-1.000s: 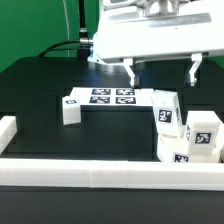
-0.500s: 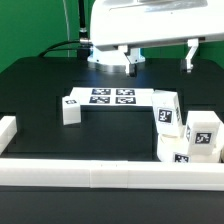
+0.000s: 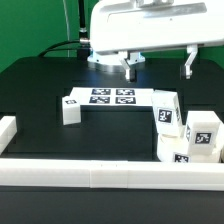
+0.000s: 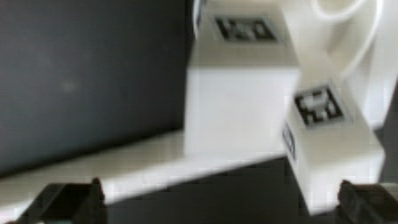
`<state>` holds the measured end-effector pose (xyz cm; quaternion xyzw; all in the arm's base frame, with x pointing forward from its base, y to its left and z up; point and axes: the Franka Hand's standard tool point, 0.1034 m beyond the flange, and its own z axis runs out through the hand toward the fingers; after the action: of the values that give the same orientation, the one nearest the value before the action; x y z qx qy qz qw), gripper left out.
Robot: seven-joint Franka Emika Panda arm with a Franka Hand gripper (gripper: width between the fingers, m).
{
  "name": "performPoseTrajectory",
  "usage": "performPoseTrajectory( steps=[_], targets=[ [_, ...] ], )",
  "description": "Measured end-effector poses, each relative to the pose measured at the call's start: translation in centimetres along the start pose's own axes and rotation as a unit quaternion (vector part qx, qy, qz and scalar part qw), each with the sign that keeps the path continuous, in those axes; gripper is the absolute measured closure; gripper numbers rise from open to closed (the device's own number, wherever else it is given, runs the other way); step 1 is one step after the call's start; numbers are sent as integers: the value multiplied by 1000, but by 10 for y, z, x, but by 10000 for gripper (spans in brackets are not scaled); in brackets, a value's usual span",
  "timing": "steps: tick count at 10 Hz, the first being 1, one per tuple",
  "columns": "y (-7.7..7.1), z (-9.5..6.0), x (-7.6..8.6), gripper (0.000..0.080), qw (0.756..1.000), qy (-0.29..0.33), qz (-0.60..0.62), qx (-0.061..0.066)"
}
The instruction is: Assemble stool
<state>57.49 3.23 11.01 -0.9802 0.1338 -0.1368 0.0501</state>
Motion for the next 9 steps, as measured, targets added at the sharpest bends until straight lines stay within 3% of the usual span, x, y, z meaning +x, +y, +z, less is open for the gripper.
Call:
performPoseTrajectory(
  steps=[5,6,9],
  targets=[
    [-4,-3,-7,151,986,-164,20,18],
    [-3,-2,-3,151,985,-171,20,18],
    [-1,0,0,151,981,-164,-100,-6]
  ],
)
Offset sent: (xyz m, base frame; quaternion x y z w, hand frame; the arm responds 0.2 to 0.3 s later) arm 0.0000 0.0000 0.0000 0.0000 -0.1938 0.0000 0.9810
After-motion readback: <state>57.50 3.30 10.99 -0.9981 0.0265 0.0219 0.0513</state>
